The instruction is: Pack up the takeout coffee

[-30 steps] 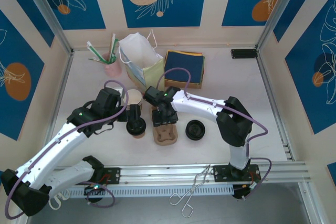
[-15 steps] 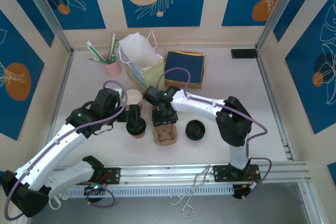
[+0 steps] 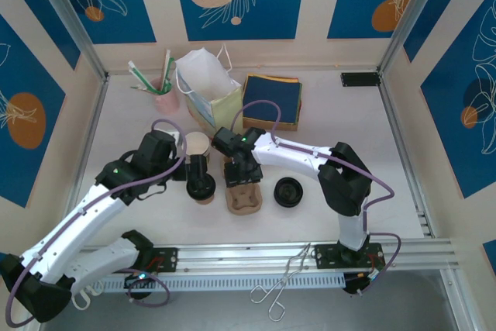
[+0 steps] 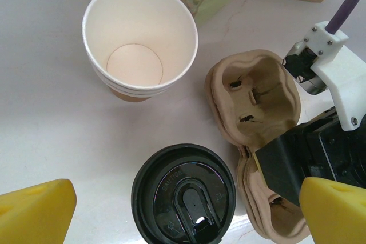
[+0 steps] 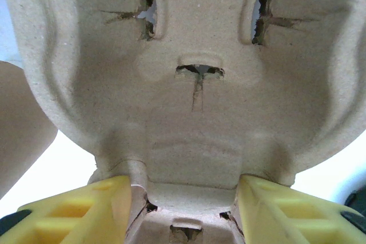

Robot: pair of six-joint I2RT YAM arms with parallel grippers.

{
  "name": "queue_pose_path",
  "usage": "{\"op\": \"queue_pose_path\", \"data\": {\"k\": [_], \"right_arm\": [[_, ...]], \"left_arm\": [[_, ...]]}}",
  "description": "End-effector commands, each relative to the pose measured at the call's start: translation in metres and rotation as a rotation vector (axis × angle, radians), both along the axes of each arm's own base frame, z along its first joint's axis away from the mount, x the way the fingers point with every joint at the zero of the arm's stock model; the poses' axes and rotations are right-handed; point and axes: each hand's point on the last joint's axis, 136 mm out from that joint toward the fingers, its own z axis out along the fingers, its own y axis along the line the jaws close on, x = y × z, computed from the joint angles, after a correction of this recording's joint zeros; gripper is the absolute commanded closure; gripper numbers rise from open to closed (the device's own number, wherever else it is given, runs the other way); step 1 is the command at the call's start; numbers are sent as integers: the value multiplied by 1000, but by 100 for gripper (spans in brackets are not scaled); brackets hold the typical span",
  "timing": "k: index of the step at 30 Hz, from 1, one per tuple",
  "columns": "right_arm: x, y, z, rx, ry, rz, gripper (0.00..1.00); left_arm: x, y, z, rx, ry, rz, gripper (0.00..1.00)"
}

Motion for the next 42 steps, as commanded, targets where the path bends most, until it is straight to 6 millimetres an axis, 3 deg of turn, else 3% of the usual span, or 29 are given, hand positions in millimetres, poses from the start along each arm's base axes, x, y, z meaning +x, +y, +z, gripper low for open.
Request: {"op": "queue_pose_path", "data": {"k": [1, 9, 12, 27, 42], "right_arm": [[-4, 1, -9, -15, 37, 16, 47], [-4, 1, -10, -18, 37, 19, 48], [-4, 2, -7, -13, 34, 20, 55], [-2, 2, 15, 4, -10, 23, 57], [-2, -1, 9, -19, 2, 24, 56]], "left_arm": [[-2, 4, 2, -15, 9, 21, 0], [-2, 4, 0, -12, 12, 22, 0], [-3, 4, 1, -14, 10, 20, 0], [-3, 4, -1, -14, 12, 21, 0], [-3, 3, -1, -19, 14, 15, 0]]}}
